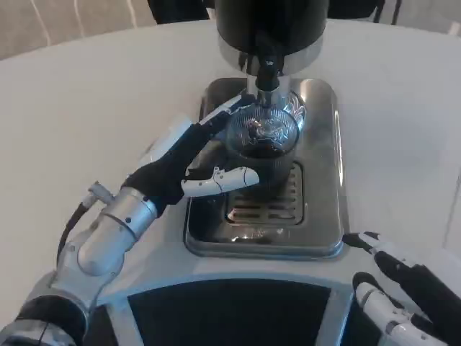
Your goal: Grasp the cup under the faucet to collect the drink, then remove the cup.
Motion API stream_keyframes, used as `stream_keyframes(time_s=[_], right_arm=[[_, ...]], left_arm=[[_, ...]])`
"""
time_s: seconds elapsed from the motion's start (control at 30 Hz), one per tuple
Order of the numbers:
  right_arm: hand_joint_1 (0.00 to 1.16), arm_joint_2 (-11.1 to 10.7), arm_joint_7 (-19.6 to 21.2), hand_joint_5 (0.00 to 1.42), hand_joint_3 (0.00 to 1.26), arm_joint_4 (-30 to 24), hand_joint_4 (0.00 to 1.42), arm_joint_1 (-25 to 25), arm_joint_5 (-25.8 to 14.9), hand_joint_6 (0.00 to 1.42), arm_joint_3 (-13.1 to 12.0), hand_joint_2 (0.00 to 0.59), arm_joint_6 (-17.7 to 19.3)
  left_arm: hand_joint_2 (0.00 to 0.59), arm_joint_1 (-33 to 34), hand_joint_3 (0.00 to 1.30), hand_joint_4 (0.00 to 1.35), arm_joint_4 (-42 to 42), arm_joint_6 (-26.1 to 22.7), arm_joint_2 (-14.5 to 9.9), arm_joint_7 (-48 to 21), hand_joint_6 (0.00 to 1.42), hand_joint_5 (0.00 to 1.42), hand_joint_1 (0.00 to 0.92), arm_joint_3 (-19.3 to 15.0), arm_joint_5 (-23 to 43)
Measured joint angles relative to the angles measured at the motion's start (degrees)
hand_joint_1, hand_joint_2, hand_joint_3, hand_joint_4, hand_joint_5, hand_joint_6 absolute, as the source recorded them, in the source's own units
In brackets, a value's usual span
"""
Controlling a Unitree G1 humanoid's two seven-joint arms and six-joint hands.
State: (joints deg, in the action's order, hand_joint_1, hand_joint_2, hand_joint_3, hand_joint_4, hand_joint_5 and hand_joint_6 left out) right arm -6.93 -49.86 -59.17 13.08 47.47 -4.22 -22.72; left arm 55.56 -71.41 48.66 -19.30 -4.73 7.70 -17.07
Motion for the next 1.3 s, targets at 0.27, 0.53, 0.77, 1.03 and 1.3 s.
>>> stream_keyframes(time_s=[0.27, 0.53, 0.77, 1.03, 1.3], right_arm=[[0.0, 0.3, 0.0, 0.0, 0.1, 0.0, 0.0, 0.76, -0.85, 0.0, -1.61, 0.576, 0.04], [0.0, 1.28, 0.0, 0.0, 0.11, 0.0, 0.0, 1.18, -1.67, 0.0, -2.49, 0.576, 0.52], [0.0, 1.81, 0.0, 0.0, 0.11, 0.0, 0.0, 1.18, -1.69, 0.0, -3.38, 0.576, 0.53], [0.0, 1.81, -0.03, 0.0, 0.12, 0.0, 0.0, 0.96, -1.57, 0.0, -2.99, 0.573, -0.04], [0.0, 1.56, -0.04, 0.0, 0.16, 0.0, 0.0, 0.52, -0.5, 0.0, -1.74, 0.584, -1.97]], left_arm=[[0.061, 0.78, 0.12, 0.16, -0.07, -0.38, 0.47, 0.66, 0.17, 0.15, 0.371, 0.39, -1.44], [0.061, 1.24, 0.13, 0.17, -0.27, -1.01, 1.39, 2.44, 0.17, 0.16, 0.37, 1.75, -2.0], [0.06, 1.86, 0.13, 0.19, -0.44, -1.6, 1.63, 4.84, 0.16, 0.16, 0.37, 3.1, -3.79], [0.069, 2.13, 0.15, 0.26, -0.7, -2.26, 1.99, 7.2, 0.15, 0.2, 0.375, 4.53, -4.05], [0.073, 2.49, 0.21, 0.31, -0.75, -3.3, 2.52, 9.19, 0.15, 0.23, 0.382, 4.97, -4.15]])
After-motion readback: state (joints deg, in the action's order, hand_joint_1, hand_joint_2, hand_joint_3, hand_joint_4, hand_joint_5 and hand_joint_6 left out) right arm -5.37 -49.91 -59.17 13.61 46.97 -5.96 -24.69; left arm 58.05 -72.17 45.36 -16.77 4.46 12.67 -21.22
